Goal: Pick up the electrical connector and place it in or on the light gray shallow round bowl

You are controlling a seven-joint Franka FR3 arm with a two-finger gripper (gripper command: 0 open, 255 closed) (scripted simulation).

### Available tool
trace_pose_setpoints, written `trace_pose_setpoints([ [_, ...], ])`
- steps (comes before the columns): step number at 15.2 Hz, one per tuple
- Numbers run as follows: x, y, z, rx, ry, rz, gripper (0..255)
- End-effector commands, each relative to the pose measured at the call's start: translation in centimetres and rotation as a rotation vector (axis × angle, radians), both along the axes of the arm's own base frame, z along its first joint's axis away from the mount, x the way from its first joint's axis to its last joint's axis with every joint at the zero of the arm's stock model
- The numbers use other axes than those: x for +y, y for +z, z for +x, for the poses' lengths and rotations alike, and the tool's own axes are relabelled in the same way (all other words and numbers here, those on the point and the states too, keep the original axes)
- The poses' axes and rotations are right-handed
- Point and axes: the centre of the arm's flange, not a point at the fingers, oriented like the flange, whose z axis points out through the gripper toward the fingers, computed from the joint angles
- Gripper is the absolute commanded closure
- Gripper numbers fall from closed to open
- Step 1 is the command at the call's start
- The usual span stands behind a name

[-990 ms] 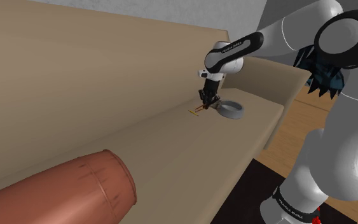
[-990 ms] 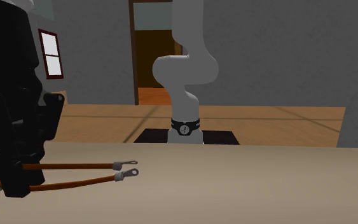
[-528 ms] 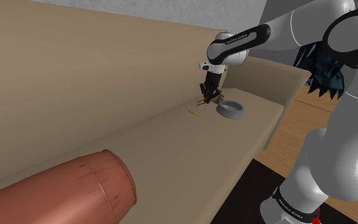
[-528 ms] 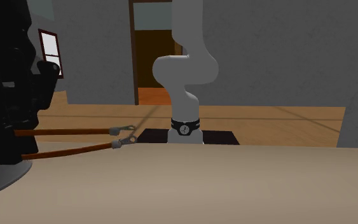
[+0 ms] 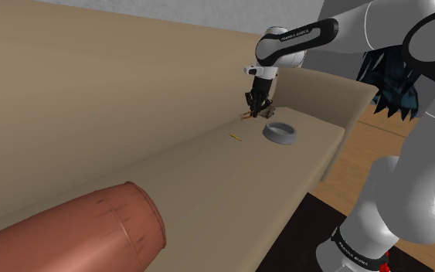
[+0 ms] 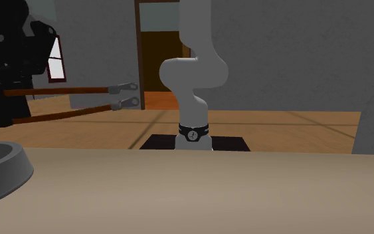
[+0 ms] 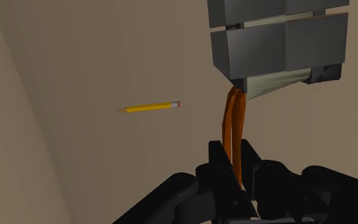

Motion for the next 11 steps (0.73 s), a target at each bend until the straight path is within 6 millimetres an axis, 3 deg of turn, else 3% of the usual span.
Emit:
trace_pose_setpoints([
  [1, 0.1, 1.1, 0.0, 0.0, 0.0, 0.0, 255],
  [2, 0.1, 1.5, 0.0, 0.0, 0.0, 0.0, 255],
  [11, -11.5, 1.7, -2.5, 0.0, 0.0, 0.0, 255],
])
